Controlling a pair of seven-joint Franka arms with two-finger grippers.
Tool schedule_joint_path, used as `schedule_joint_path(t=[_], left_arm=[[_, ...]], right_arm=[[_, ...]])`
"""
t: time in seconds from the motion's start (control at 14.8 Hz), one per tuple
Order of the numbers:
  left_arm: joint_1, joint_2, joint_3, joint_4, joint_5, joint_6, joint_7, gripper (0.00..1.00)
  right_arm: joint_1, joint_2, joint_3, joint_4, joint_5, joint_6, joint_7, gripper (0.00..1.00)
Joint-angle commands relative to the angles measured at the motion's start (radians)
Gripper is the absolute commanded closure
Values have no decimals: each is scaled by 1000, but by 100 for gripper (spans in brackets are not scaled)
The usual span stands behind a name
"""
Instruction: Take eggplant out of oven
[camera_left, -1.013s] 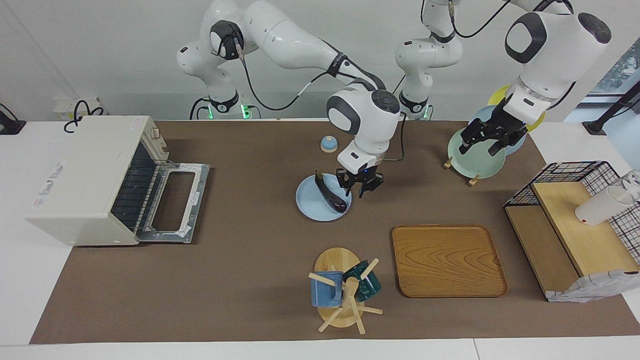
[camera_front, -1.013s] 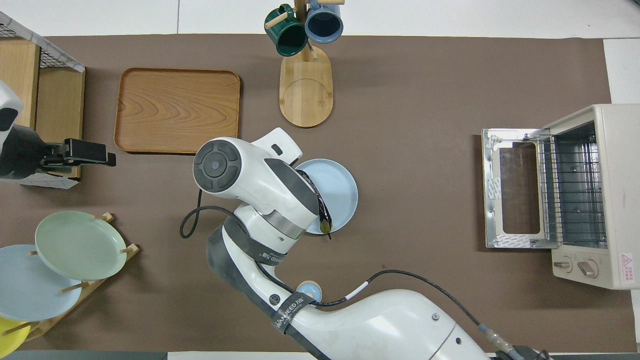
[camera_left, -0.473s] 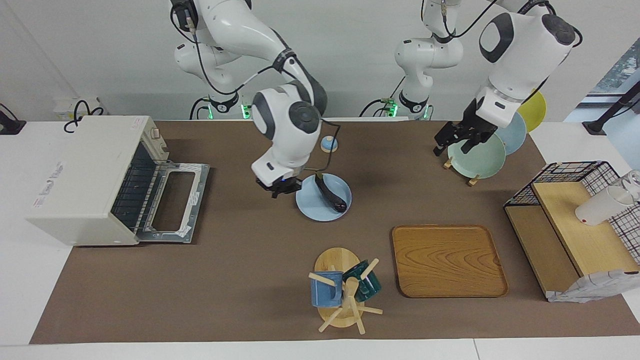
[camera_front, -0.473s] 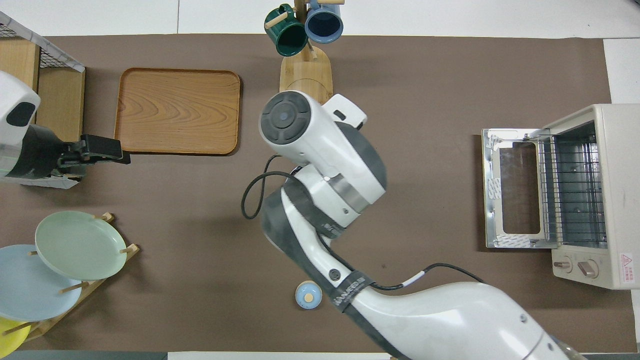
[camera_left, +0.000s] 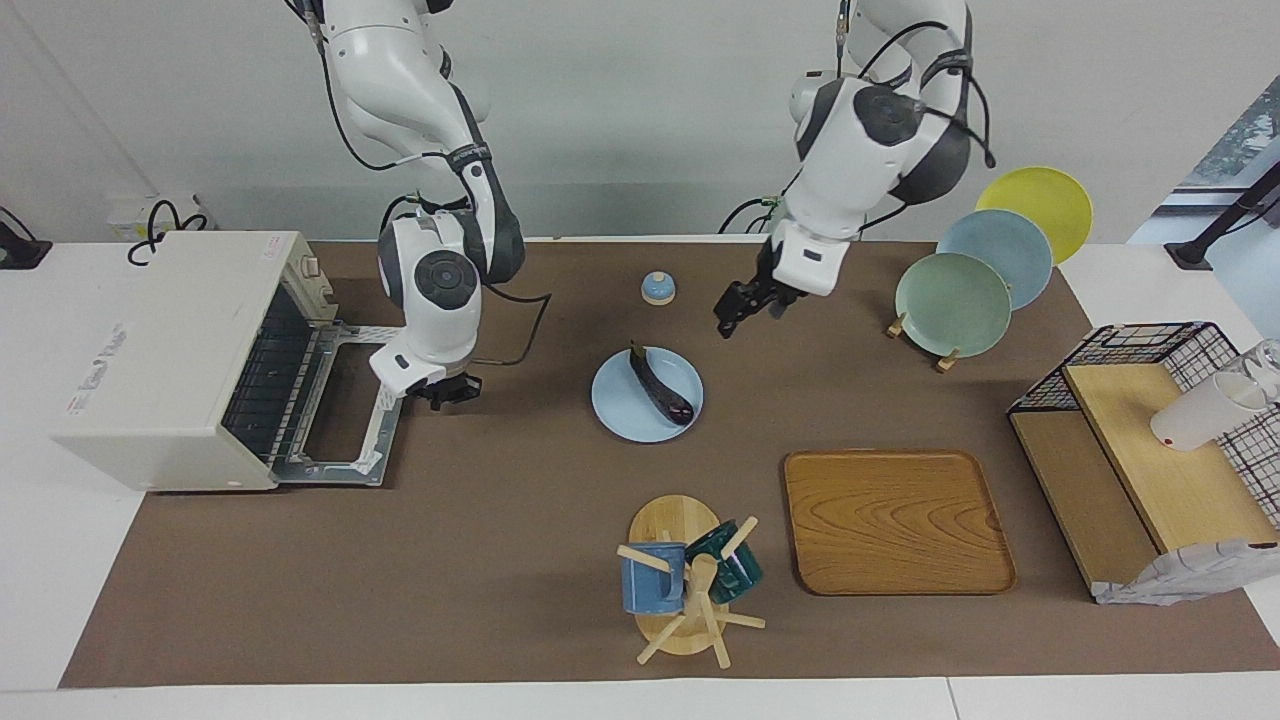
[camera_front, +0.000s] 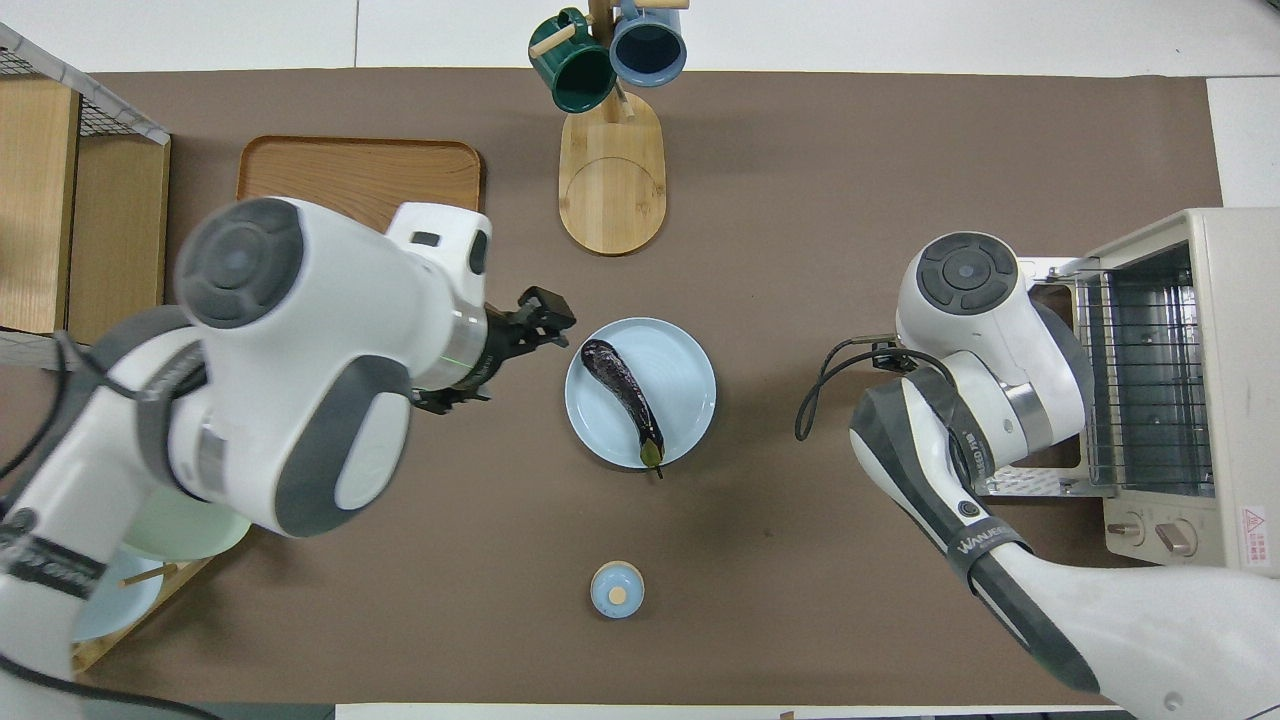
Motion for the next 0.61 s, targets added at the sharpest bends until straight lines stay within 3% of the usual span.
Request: schedule_joint_path(t=[0.0,0.34,0.54], left_arm=[[-74,84,20,2,40,94,-154,2],[-144,238,20,48,142,144,-193,2],[-144,276,22,50,172,195,-191,2]], right_arm=[[-50,-3,17,-27,-27,51,-27,100],[-78,5,17,-46,-61,77,-41,100],[-89,5,17,-40,-139,65,-91,100]])
